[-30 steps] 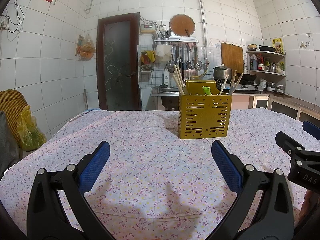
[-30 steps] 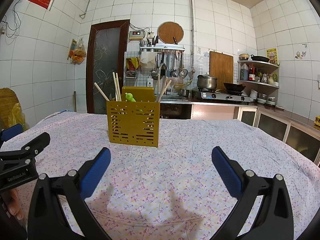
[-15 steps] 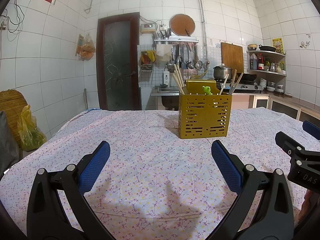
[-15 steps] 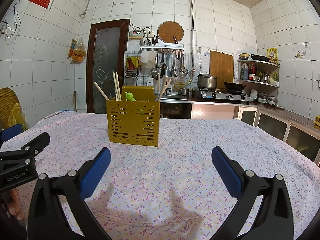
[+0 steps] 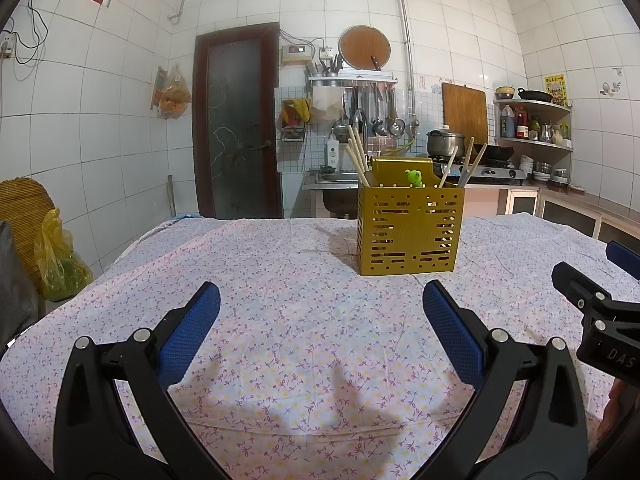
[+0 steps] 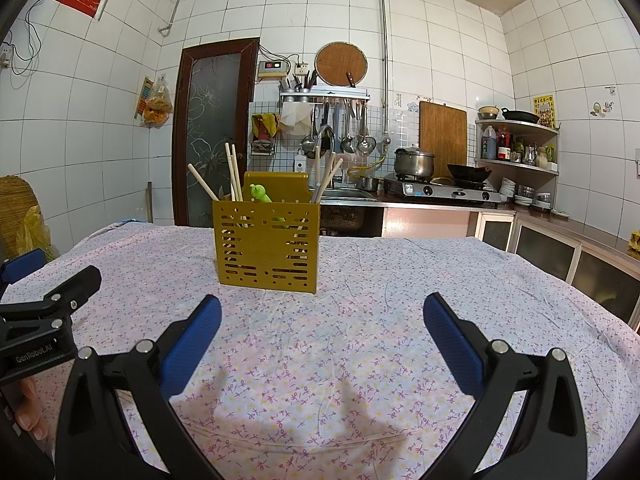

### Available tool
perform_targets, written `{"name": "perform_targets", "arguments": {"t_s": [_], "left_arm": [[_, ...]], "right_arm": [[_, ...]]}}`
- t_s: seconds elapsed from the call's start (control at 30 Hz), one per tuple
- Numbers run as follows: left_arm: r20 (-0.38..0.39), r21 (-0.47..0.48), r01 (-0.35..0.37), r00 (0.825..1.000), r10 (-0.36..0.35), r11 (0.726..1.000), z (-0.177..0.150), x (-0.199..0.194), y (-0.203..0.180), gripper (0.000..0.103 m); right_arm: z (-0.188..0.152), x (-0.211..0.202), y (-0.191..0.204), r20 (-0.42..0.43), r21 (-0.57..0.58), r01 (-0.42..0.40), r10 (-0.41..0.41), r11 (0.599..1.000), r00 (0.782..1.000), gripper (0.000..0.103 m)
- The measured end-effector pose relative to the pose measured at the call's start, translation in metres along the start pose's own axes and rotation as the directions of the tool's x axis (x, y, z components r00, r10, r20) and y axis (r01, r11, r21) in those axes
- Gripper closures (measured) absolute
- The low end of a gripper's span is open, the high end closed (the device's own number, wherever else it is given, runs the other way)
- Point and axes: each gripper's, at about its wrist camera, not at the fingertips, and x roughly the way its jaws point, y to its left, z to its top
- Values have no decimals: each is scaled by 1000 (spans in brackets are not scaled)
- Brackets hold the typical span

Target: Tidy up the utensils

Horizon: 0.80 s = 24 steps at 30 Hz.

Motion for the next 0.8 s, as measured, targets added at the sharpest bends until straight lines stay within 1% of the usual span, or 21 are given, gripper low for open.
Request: {"name": "perform_targets", "arguments": {"t_s": [0.8], "left_arm": [[3, -1, -2, 1000, 2, 1000, -1, 2, 0, 5]], "right_arm": [[0, 0, 0, 1, -1, 0, 0, 1000, 1000, 4]]}}
